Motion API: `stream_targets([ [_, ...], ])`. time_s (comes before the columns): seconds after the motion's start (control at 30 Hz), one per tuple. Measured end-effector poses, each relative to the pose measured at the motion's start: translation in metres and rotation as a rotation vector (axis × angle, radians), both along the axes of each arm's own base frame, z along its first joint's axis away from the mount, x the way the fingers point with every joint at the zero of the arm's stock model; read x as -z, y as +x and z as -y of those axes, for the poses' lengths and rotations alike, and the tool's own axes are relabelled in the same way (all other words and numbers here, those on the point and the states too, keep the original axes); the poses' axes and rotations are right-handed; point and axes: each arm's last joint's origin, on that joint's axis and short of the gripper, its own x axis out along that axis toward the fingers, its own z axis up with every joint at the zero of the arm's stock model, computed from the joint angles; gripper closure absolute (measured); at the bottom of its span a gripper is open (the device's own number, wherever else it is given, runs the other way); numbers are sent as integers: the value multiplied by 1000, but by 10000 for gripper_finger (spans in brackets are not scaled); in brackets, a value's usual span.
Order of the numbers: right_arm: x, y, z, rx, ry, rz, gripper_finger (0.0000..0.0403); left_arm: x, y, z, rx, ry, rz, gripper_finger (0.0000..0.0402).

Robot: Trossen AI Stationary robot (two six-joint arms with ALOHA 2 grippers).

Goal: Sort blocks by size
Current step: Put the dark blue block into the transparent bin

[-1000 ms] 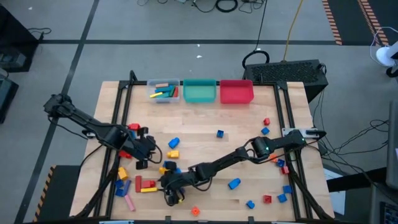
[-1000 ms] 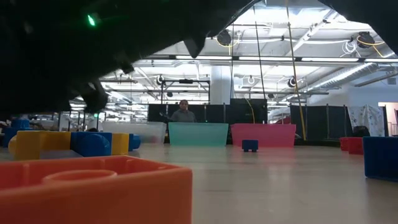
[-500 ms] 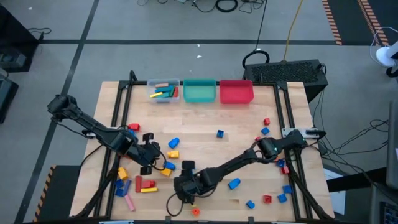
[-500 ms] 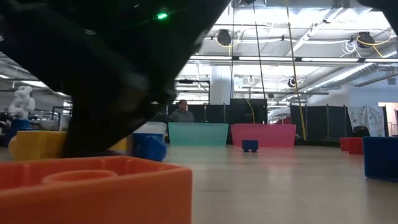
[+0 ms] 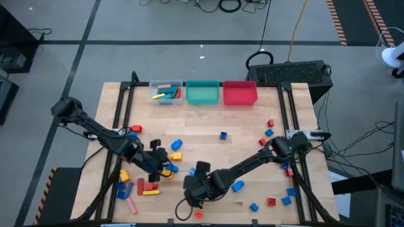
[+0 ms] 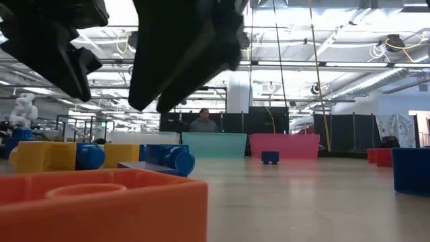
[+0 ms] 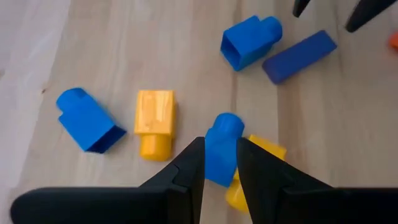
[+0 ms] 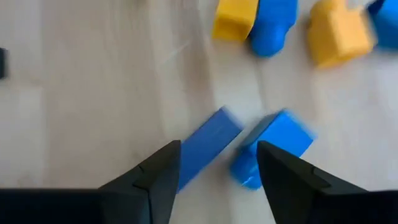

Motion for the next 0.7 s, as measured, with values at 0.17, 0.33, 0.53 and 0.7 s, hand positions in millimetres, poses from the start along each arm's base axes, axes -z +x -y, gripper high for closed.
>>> stream_targets([
  [0.17, 8, -3, -13, 94, 99, -3, 179, 5, 5, 4, 63, 39, 7, 309],
  [0.33, 19, -6, -13, 203, 87, 0, 175, 11, 8, 5, 84, 81, -4, 309],
  [0.53, 38, 1, -17, 243, 126, 20, 176, 16, 10, 5, 82, 103, -17, 309],
  [0.7, 47, 1, -17, 275, 116, -1, 177, 15, 12, 6, 151, 174, 10, 309],
])
